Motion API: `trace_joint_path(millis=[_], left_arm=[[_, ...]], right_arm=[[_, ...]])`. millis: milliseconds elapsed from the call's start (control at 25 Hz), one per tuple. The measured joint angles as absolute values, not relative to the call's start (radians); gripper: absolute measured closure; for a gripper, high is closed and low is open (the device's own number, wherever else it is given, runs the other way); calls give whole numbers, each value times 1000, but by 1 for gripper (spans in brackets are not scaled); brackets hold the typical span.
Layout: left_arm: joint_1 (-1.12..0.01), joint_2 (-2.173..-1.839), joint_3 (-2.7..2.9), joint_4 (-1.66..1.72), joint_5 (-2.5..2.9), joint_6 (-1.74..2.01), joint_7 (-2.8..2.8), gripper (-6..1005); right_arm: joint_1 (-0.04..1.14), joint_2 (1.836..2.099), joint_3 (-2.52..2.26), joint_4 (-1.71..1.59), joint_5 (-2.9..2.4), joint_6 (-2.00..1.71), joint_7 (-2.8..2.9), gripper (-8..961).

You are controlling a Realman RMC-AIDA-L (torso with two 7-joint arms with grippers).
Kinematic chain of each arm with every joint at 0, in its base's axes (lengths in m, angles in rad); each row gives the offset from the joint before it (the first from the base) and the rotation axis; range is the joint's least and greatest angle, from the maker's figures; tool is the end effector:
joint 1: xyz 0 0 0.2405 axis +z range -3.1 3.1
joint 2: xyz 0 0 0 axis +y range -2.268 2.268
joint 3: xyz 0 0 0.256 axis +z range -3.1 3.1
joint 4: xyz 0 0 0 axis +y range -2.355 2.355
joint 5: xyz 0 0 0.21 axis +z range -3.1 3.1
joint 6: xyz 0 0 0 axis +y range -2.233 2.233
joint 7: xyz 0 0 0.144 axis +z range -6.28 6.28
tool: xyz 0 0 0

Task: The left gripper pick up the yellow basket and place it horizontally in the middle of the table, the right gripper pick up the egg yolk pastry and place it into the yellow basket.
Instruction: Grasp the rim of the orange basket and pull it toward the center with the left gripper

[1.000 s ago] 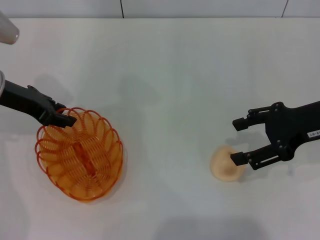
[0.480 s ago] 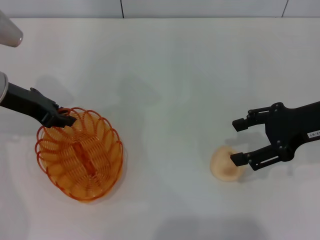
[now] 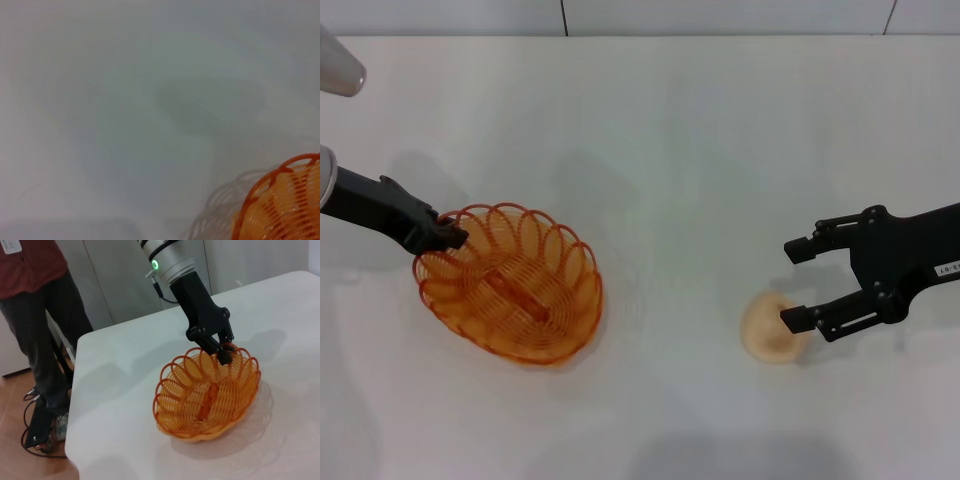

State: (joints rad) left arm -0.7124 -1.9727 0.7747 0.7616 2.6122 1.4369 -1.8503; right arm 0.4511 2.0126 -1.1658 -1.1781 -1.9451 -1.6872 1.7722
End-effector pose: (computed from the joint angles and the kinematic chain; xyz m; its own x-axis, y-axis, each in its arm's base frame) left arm -0.2875 0.3802 0.0412 0.7959 0.5988 -0.0896 0.5417 -0.7703 -0.3364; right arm 0.1983 0.3163 0.0246 0.9486 -0.2473 -0.1973 -0.2548 -0.9669 -0.0127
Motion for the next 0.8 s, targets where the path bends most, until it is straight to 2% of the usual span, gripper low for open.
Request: trace_joint_path(millis=[160,360,800], left_arm=[[-716,-1973,775,766,2611,1452,-1850,864],[-719,-1972,775,783,2603,1494,-1845,876],[-658,-1994,766,911,2517,1624,-1893,903]], right_arm=[[451,2013,-1166,-1178,-1945,-1687,1775,109],[451,2013,-1166,-1179,-1945,-1685,1776,109],[448,2013,-1165,-1180,-1945,-1685,1780,110]])
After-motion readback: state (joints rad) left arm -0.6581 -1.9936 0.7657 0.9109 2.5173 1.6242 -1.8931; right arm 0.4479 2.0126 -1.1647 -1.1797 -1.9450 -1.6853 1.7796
